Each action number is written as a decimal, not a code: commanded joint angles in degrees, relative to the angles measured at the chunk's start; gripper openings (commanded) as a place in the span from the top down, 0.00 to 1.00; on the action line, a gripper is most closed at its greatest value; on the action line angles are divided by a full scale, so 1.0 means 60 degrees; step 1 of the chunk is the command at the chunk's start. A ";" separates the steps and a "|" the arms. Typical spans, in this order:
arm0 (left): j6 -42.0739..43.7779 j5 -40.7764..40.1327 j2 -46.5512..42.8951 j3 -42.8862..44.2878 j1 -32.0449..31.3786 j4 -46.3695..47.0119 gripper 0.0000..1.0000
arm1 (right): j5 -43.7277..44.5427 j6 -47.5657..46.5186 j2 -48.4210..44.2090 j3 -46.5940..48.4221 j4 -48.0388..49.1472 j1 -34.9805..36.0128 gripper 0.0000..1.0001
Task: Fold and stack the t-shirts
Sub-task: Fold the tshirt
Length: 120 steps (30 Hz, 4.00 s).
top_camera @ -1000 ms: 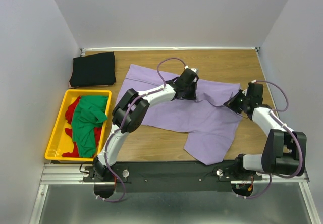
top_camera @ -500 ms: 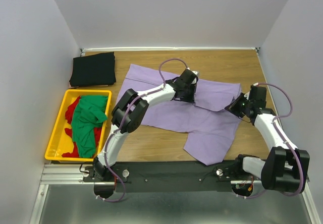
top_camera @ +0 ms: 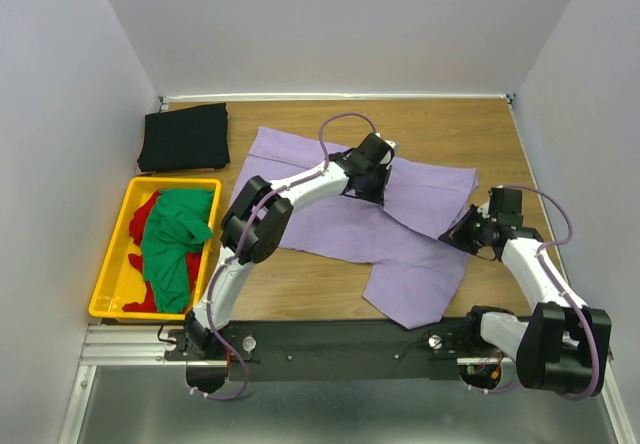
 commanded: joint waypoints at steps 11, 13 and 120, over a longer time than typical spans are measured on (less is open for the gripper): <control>0.0217 -0.0410 -0.0662 0.0048 0.0020 -0.0654 0.44 | 0.1293 0.0280 0.0342 0.0723 -0.0376 -0.0049 0.57; 0.0129 -0.0542 -0.1000 -0.0171 0.0311 -0.0523 0.42 | 0.1530 0.0295 0.0633 0.1438 -0.0171 -0.0034 0.57; -0.1352 -0.5450 -0.6612 -0.8932 0.2584 -0.0815 1.00 | 0.4550 -0.0672 0.0444 0.1369 -0.0550 0.0422 0.37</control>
